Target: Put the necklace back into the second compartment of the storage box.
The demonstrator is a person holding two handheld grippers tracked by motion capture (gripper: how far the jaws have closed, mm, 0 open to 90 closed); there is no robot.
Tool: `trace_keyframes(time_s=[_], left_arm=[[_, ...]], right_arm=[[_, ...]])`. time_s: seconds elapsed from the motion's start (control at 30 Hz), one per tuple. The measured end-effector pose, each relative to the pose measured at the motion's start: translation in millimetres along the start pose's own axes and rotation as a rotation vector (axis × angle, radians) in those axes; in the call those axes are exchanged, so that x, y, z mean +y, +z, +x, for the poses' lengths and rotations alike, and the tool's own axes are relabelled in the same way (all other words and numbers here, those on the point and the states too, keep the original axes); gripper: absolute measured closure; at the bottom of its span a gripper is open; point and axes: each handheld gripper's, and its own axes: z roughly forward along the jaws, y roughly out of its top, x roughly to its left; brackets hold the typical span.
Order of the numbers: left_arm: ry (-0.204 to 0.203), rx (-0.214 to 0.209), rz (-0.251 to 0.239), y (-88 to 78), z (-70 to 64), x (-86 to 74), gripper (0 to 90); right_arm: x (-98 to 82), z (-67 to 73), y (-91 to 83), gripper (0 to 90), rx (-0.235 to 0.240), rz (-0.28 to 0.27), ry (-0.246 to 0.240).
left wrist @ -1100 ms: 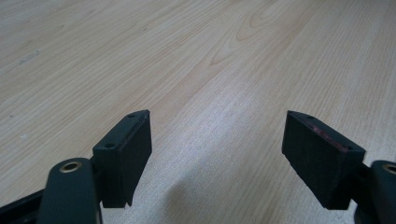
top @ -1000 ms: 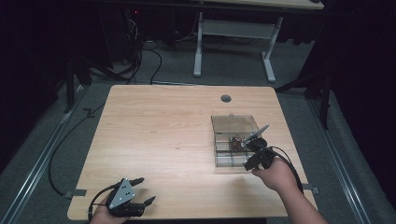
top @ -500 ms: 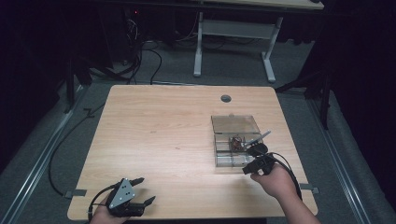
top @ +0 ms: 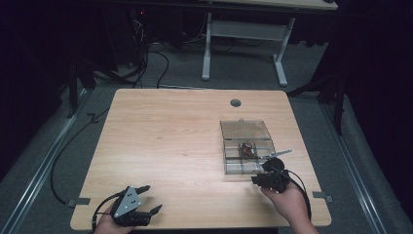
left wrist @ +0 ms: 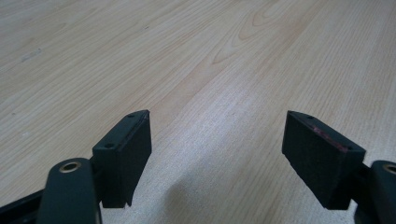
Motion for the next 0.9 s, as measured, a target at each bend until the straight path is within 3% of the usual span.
trace_keyframes(time_s=[0.1,0.23,0.47,0.6,0.77,0.9], left_arm=[[-0.001,0.001,0.0,-0.5,0.3,0.0,24.5],[-0.01,0.0,-0.007,-0.8,1.1,-0.4,24.2],[-0.015,0.003,-0.006,-1.0,1.5,-0.4,24.1],[-0.017,0.013,-0.007,-1.1,1.1,-0.4,24.2],[-0.029,0.021,-0.008,-1.3,2.0,-0.5,24.0],[-0.032,0.022,-0.006,-0.6,2.2,-0.2,24.0]], right_arm=[[-8.2,-1.9,2.8,67.7,0.01,-0.057,0.018],[-19.4,-1.3,6.8,64.8,0.026,-0.143,-0.003],[-41.0,13.1,15.0,60.3,-0.013,-0.333,-0.038],[-52.0,19.3,20.7,58.0,-0.052,-0.4,-0.055],[-63.9,17.4,25.2,55.9,-0.054,-0.463,-0.041],[-70.1,12.5,26.4,54.6,-0.041,-0.513,0.003]])
